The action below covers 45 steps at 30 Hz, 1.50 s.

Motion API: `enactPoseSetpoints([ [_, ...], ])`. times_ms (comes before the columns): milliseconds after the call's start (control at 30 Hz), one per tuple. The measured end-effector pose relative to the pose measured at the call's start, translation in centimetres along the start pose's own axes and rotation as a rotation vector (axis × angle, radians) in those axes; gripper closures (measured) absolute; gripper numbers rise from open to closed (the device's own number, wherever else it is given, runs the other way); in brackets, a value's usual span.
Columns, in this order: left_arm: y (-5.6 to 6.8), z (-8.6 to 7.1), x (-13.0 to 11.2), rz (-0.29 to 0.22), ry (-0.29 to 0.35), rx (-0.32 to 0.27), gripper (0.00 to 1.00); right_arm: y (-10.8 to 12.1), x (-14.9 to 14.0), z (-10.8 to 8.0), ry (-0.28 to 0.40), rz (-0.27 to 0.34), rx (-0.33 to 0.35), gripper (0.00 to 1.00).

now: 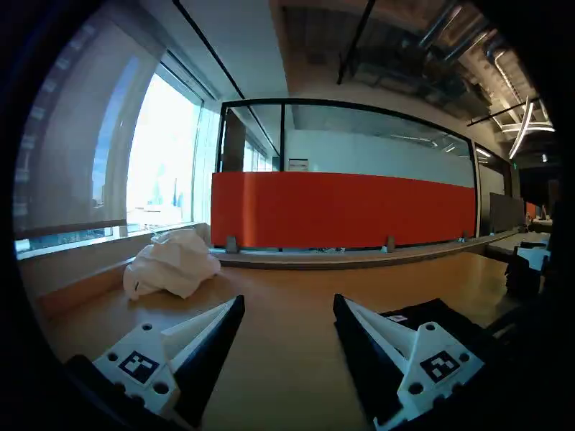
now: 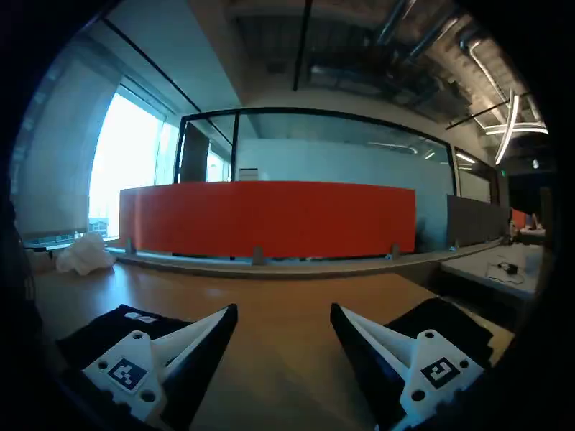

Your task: Fold towel

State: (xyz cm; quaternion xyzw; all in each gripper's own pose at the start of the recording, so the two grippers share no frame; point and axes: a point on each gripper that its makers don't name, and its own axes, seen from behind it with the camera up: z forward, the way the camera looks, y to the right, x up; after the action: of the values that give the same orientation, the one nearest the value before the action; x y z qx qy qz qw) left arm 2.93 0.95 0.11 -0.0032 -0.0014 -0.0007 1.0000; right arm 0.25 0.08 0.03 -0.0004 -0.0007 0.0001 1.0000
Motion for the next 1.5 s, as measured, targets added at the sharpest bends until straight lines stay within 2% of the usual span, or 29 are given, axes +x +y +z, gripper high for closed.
enactPoseSetpoints([
  [100, 0.4, 0.0, 2.1, 0.014, -0.011, 0.000, 0.09, 0.3, 1.3, 0.0, -0.004, 0.000, -0.004, 0.00],
  [400, 0.5, -0.2, 8.7, 0.042, -0.040, 0.021, 0.09, 0.4, 7.7, -0.4, 0.002, -0.004, -0.003, 0.00],
  [700, 1.0, -0.4, 12.8, 0.067, -0.076, 0.000, 0.09, -1.2, 12.3, -0.4, -0.014, -0.016, 0.039, 0.00],
  [867, 1.2, -0.4, 13.5, 0.082, -0.103, -0.036, 0.09, -1.9, 13.6, -0.1, -0.030, -0.031, 0.060, 0.00],
  [1000, 1.7, -0.4, 13.6, 0.095, -0.133, -0.084, 0.09, -3.0, 13.5, -0.1, -0.074, -0.062, 0.112, 0.00],
  [1167, 3.1, -0.5, 13.3, 0.127, -0.178, -0.169, 0.09, -4.6, 12.7, -0.2, -0.147, -0.119, 0.198, 0.00],
  [1300, 4.7, -0.8, 12.8, 0.160, -0.211, -0.252, 0.09, -6.0, 11.8, -0.6, -0.212, -0.161, 0.279, 0.00],
  [1500, 5.8, -1.1, 11.7, 0.176, -0.247, -0.309, 0.09, -7.4, 10.7, -1.2, -0.274, -0.202, 0.363, 0.00],
])
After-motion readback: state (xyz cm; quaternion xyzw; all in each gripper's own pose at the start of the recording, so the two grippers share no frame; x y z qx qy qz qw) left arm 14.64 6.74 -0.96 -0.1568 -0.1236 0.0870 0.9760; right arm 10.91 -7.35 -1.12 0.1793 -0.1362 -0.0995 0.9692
